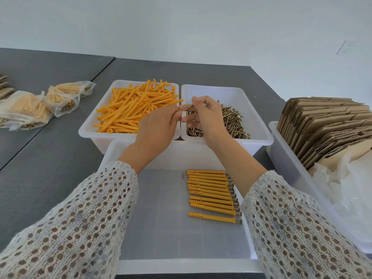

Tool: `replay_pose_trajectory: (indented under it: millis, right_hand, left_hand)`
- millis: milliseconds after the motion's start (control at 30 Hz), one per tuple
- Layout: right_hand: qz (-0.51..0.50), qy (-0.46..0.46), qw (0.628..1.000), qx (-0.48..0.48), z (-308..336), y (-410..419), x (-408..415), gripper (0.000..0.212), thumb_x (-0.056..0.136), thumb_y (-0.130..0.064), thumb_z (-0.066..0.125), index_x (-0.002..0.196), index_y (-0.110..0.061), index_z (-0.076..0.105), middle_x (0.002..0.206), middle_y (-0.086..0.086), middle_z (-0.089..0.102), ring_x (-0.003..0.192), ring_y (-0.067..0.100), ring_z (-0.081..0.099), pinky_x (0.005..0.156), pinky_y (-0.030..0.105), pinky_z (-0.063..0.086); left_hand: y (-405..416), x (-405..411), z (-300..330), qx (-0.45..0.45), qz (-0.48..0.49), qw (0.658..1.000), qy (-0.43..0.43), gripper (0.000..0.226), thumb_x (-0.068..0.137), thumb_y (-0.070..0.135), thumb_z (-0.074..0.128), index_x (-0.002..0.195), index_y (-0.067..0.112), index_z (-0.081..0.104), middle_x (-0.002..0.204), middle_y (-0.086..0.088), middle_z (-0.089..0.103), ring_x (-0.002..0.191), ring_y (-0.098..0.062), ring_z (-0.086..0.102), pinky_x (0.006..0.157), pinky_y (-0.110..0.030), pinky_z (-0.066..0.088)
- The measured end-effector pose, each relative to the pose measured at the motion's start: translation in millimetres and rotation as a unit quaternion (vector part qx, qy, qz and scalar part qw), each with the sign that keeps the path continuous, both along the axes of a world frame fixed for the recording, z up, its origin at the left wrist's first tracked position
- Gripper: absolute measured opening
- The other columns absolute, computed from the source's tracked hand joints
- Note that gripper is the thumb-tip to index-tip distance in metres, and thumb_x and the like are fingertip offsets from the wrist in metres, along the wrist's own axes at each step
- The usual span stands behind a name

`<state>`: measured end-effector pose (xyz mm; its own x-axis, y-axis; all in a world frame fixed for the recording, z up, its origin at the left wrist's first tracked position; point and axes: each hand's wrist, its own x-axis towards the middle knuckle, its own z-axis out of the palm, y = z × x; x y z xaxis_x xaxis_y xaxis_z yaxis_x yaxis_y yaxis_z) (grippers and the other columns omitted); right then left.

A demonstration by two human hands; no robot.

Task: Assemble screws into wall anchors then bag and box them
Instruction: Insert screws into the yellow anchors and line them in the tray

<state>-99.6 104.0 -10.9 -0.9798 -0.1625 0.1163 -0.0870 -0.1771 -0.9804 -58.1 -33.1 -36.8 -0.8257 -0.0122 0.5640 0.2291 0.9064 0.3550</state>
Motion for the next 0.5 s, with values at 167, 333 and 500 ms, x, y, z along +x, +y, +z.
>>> replay_pose_trajectory:
  millis: [167, 333, 500]
  right_hand:
    - [-0.069, -0.015, 0.997, 0.029, 1.5, 12.2, -7.8, 0.034, 0.102, -0.019, 0.041, 0.075, -0.008, 0.058, 0.088, 0.008, 0.075, 0.047, 0.016, 0.058, 0.047, 0.024, 0.046]
    - [-0.159, -0.086, 0.983, 0.011, 2.3, 33.3, -23.5, 0.028, 0.093, -0.009, 0.04, 0.074, -0.009, 0.061, 0.075, 0.005, 0.066, 0.046, 0.014, 0.053, 0.048, 0.024, 0.044]
    - [-0.179, -0.165, 0.969, -0.042, -2.7, 45.5, -32.4, 0.024, 0.091, -0.008, 0.04, 0.076, -0.009, 0.059, 0.068, 0.004, 0.061, 0.043, 0.013, 0.049, 0.043, 0.019, 0.04]
  left_hand:
    - [3.7, 0.6, 4.4, 0.05, -0.015, 0.999, -0.001, 0.028, 0.106, 0.029, 0.04, 0.093, 0.018, 0.062, 0.068, 0.011, 0.051, 0.065, -0.012, 0.049, 0.054, -0.032, 0.035]
    - [19.2, 17.0, 20.7, 0.085, -0.165, 0.982, -0.043, 0.027, 0.104, 0.027, 0.046, 0.091, 0.014, 0.065, 0.063, 0.005, 0.052, 0.059, -0.016, 0.049, 0.057, -0.038, 0.039]
    - [44.2, 37.7, 30.0, 0.089, -0.304, 0.927, -0.2, 0.017, 0.099, 0.034, 0.056, 0.087, 0.026, 0.066, 0.068, 0.008, 0.064, 0.06, -0.008, 0.062, 0.058, -0.025, 0.052]
